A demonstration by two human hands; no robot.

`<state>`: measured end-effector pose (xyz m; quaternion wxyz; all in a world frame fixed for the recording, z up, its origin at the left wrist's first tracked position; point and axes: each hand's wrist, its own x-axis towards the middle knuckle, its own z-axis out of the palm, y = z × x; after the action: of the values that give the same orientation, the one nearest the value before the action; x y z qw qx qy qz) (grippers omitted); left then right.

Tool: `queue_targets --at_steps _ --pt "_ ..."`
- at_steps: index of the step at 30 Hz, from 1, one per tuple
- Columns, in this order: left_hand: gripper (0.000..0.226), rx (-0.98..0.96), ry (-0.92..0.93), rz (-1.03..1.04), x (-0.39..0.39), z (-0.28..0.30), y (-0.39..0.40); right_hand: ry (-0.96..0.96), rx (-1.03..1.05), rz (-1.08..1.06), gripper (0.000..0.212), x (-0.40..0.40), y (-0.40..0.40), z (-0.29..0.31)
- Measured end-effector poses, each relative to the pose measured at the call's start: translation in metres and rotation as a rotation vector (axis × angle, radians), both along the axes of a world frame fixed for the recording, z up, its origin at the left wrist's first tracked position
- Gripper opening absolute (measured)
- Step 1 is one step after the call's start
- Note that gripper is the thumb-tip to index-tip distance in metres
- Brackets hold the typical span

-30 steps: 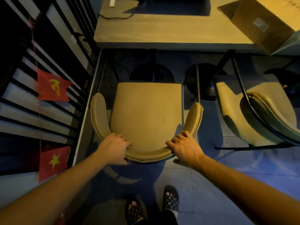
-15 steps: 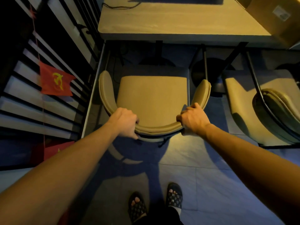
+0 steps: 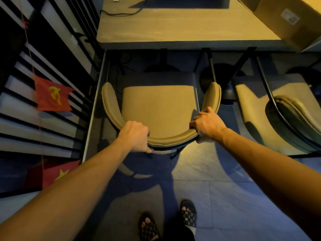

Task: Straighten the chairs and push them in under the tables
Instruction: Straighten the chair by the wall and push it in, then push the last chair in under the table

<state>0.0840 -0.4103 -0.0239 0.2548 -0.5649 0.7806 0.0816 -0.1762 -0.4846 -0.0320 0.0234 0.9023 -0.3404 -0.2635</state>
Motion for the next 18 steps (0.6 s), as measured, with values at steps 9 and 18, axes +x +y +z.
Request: queue_targets --at_steps 9,18 --pt "0.113 -0.017 0.079 0.065 0.001 0.000 0.008 -0.067 0.004 -0.106 0.107 -0.002 0.005 0.003" --pt "0.137 -0.248 0.148 0.125 -0.035 0.052 0.014 -0.290 -0.058 -0.294 0.124 -0.071 0.038 0.048"
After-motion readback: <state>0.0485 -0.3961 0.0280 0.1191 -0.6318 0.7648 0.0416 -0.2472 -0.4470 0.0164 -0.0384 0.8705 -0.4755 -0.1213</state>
